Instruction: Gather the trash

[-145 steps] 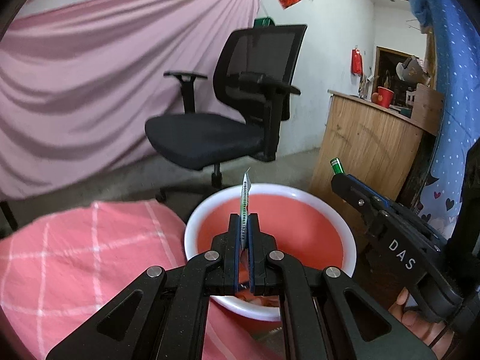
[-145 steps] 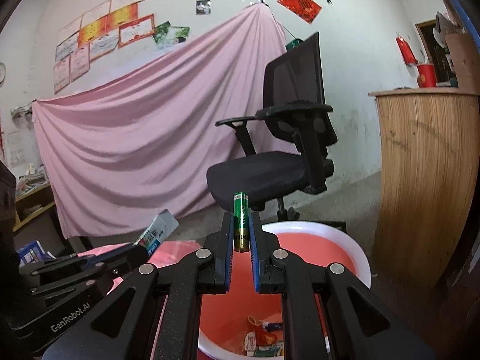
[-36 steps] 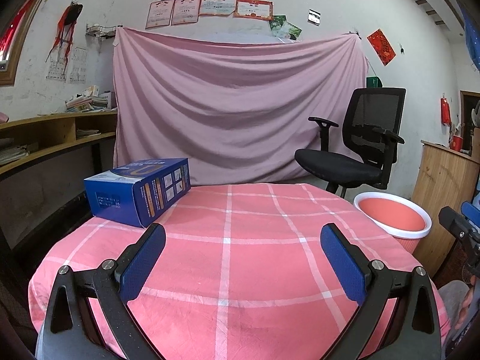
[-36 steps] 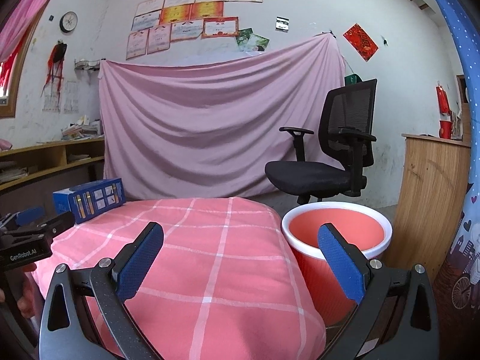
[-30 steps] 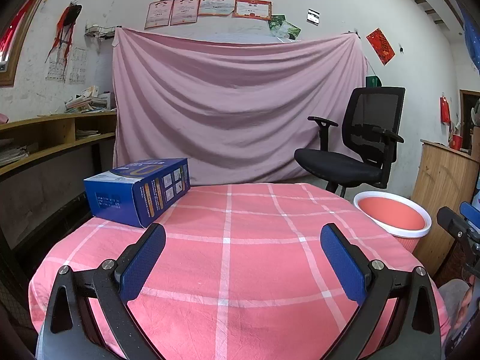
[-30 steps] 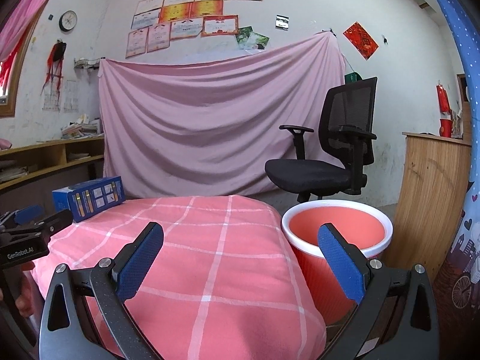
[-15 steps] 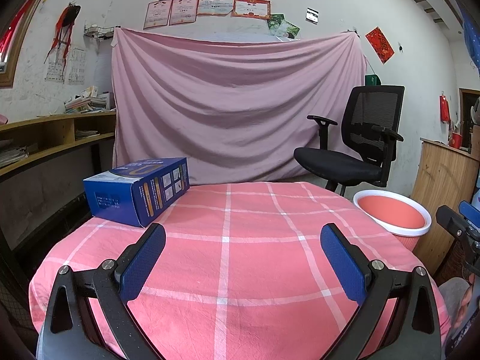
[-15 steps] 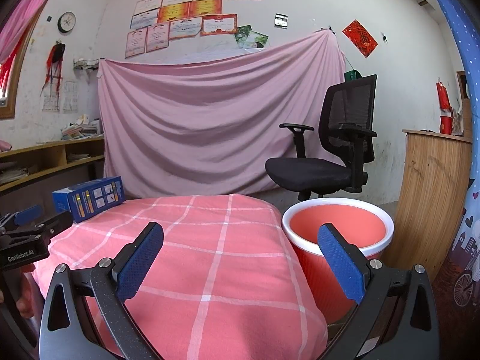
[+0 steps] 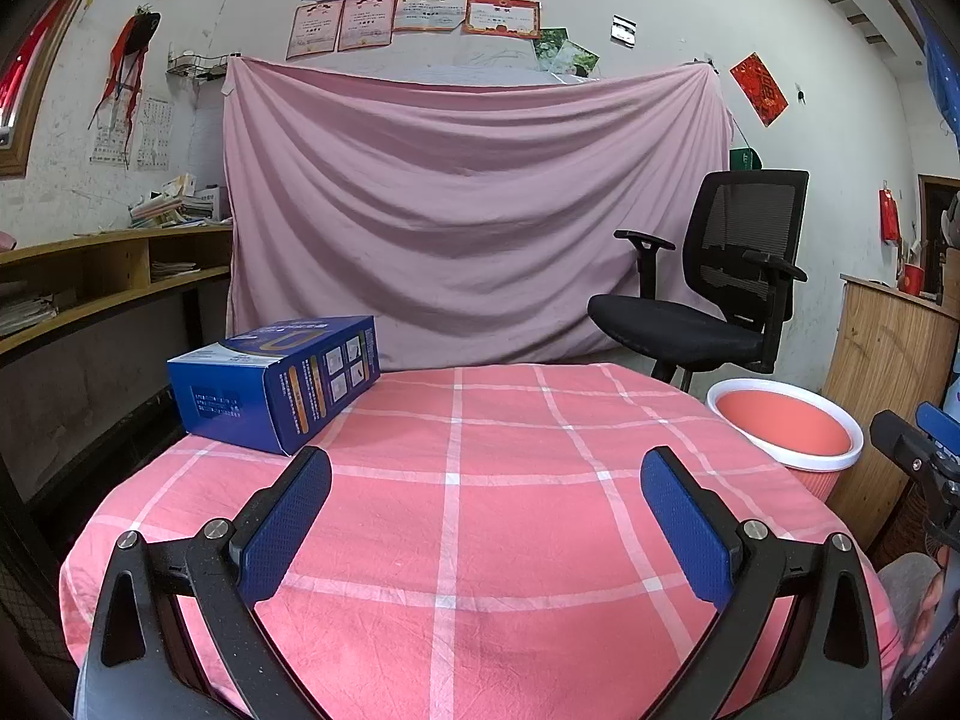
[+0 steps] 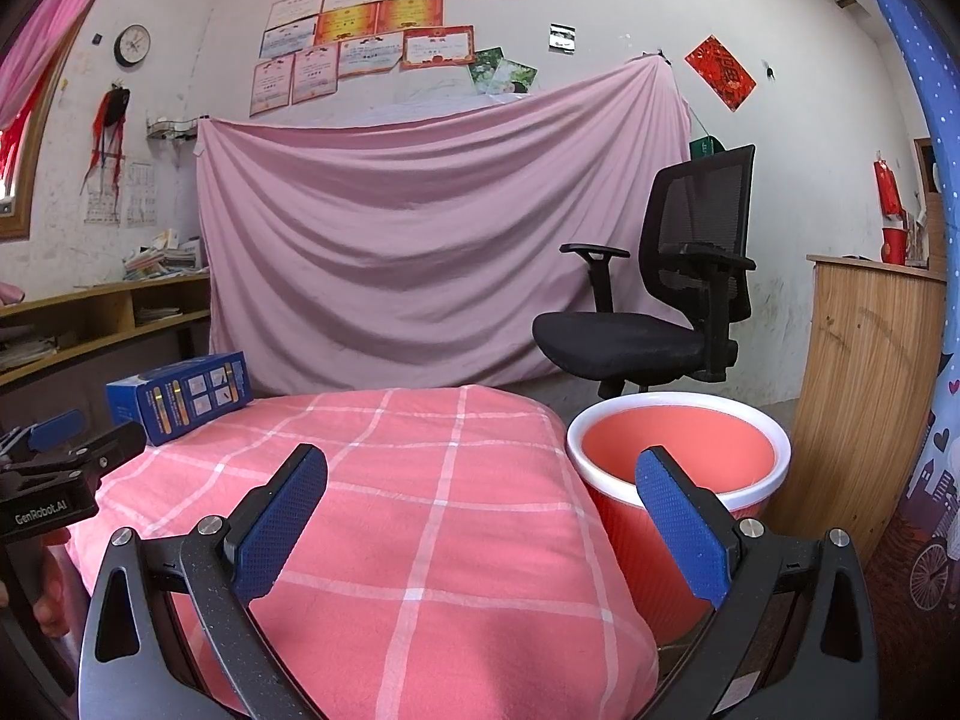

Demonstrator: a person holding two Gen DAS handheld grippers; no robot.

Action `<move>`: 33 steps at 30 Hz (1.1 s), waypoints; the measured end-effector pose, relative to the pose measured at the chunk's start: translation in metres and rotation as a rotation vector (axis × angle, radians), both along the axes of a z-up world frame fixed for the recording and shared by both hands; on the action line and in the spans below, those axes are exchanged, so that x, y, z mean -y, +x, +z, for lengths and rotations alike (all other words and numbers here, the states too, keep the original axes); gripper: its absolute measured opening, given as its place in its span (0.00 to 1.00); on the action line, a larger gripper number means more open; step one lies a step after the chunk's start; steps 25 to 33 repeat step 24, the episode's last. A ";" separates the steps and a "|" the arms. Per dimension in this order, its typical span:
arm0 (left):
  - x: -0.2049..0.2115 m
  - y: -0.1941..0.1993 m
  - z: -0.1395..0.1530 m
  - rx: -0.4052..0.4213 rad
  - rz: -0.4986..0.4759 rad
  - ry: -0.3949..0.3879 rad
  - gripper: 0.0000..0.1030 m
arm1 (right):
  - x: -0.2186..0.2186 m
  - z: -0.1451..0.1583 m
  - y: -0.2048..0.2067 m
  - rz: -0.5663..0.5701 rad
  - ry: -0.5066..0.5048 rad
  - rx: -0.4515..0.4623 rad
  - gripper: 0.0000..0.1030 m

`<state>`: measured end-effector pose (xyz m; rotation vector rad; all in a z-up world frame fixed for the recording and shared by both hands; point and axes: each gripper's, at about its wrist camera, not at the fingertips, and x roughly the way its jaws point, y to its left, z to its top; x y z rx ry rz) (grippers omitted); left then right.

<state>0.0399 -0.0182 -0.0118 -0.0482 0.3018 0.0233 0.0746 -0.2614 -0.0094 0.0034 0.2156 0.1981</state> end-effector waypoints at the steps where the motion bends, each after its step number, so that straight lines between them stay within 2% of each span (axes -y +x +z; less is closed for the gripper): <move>1: 0.000 0.000 0.000 0.000 0.000 0.000 0.98 | 0.000 0.000 0.000 0.000 0.000 0.000 1.00; 13: -0.002 -0.001 0.000 0.002 -0.008 -0.009 0.98 | -0.001 0.000 0.000 0.000 0.000 -0.002 1.00; 21: -0.002 0.001 -0.002 -0.004 0.020 0.027 0.98 | -0.004 -0.002 -0.002 0.001 0.000 -0.006 1.00; 33: -0.003 0.002 -0.004 -0.005 0.020 0.029 0.98 | -0.006 -0.004 -0.003 0.003 0.000 -0.009 1.00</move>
